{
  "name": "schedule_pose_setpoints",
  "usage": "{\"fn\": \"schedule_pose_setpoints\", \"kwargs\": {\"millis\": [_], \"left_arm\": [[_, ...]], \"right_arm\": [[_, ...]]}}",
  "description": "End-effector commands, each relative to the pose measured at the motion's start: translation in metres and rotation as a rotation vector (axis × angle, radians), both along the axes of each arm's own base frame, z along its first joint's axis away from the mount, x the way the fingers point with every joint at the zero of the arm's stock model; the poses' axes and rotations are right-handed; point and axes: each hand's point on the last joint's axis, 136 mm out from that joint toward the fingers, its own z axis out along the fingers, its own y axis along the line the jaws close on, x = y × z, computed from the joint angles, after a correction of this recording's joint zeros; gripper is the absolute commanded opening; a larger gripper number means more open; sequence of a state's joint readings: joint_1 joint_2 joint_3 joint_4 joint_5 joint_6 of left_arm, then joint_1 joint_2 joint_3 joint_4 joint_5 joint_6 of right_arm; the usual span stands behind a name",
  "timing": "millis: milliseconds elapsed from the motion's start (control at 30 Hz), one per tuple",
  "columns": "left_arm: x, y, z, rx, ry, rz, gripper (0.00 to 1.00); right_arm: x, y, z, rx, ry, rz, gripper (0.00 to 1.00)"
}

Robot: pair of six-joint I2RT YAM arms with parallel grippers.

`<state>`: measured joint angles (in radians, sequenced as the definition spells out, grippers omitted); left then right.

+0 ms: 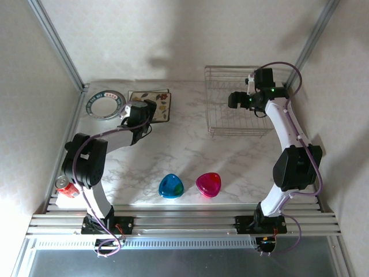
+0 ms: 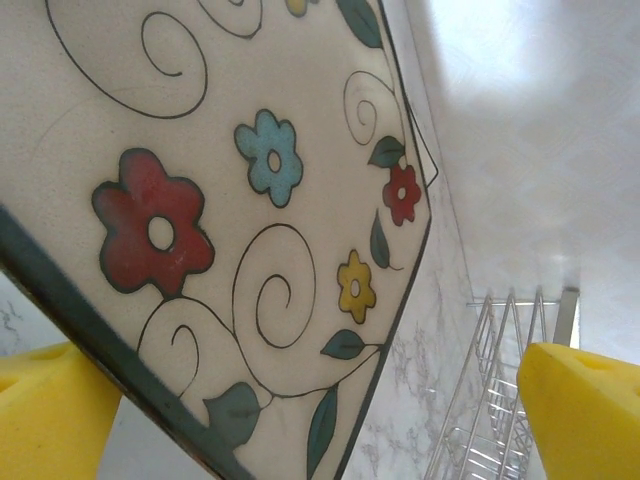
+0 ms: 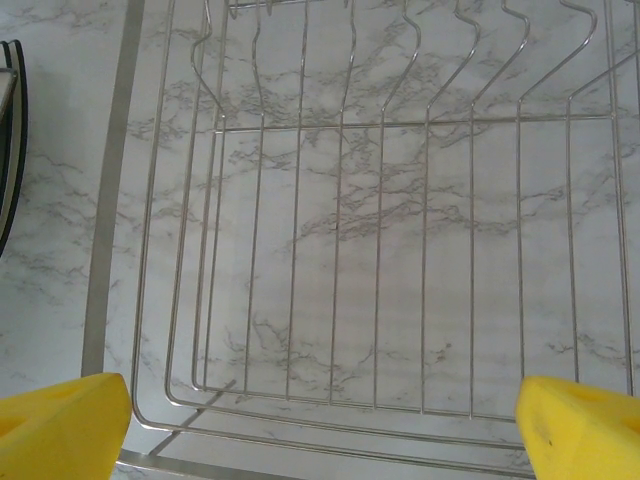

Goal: Unload the plates from the dish rack

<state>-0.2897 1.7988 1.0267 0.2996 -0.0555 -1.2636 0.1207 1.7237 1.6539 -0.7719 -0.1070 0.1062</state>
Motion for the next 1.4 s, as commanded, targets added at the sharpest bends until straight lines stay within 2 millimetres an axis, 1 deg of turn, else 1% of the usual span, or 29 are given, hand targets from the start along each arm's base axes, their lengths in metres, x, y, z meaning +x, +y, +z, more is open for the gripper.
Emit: {"fn": "schedule_pose_setpoints", "kwargs": {"millis": [0,133,333,533,567,900,1067,1167,1200,1367], "left_arm": [[0.003,0.006,0.035,0.008,-0.073,0.005,0.99],[-0.002,0.008,0.03,0.008,-0.067,0.007,1.0],[-0.004,0.009,0.021,0.007,-0.061,0.012,1.0],[-0.004,0.004,0.009,-0.002,-0.036,-0.005,1.0],[-0.001,0.002,0.012,-0.011,-0.054,-0.009,1.0],[0.015,-0.005,0.005,-0.016,-0.045,-0.021,1.0],[0.021,-0.004,0.01,-0.013,-0.053,-0.02,0.99],[0.027,-0.005,0.019,-0.012,-0.073,-0.031,1.0],[0.025,-0.005,0.015,-0.006,-0.052,-0.035,1.0],[0.02,-0.006,0.014,-0.005,-0.044,-0.054,1.0]], "right_arm": [[0.0,0.006,0.015,0.03,-0.041,0.003,0.99],[-0.001,0.007,0.015,0.034,-0.043,0.006,0.99],[-0.004,0.007,0.015,0.034,-0.045,0.008,0.99],[-0.006,0.006,0.019,0.031,-0.055,0.007,0.99],[-0.005,0.006,0.019,0.031,-0.055,0.007,0.99],[-0.005,0.006,0.02,0.027,-0.055,0.012,0.99],[-0.005,0.006,0.018,0.024,-0.054,0.013,0.99],[-0.003,0.006,0.018,0.026,-0.055,0.014,0.99],[-0.003,0.006,0.018,0.028,-0.055,0.013,0.99],[-0.002,0.007,0.016,0.031,-0.054,0.016,0.99]]}}
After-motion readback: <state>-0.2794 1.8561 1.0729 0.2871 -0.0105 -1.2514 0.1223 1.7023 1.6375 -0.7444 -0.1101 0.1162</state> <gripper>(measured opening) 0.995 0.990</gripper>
